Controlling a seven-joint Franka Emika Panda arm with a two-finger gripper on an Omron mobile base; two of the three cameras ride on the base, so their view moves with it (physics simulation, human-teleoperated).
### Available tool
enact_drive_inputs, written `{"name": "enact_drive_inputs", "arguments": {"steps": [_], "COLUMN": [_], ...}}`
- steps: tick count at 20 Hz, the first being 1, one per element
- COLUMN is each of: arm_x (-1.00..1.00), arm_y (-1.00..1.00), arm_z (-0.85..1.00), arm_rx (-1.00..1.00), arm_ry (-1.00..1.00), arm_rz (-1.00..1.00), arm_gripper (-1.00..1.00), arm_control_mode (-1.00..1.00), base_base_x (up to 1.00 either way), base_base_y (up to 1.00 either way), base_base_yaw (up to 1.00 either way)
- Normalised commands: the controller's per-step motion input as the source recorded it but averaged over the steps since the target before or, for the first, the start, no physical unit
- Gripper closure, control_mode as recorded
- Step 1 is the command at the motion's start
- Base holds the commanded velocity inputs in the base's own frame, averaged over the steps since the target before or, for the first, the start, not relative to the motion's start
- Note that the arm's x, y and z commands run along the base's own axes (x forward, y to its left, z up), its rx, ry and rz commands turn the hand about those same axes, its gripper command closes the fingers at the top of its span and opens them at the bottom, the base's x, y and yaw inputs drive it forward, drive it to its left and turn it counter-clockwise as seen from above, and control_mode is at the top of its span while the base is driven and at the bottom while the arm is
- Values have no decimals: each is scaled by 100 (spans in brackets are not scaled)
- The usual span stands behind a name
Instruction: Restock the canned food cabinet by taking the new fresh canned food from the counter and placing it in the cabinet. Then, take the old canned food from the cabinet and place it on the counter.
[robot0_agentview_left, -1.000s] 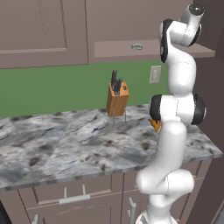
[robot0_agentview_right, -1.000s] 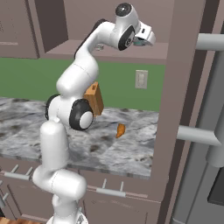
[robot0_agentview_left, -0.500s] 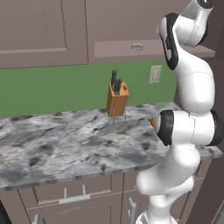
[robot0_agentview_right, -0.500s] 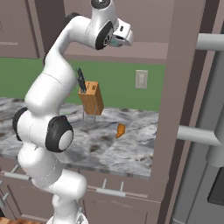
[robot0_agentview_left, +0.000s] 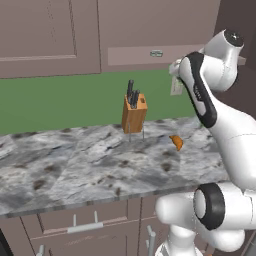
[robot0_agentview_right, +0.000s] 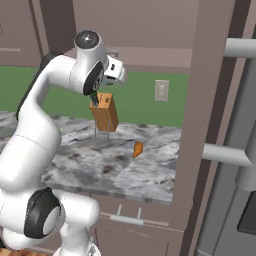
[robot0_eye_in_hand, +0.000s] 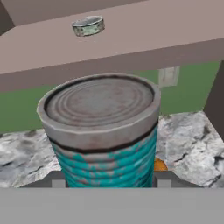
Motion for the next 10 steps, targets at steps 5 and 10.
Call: {"name": "enact_drive_inputs", "arguments": {"steps": [5,10], "arm_x": [-26,24], "arm_y": [10,0], "arm_z": [-100,-100], "arm_rx": [14,15], "arm_ry": [31,38], "arm_rz": [31,39], "arm_gripper": [100,100], "arm_control_mode": [-100,-100], "base_base_x": [0,0], "base_base_y": [0,0], "base_base_yaw": [0,0]}}
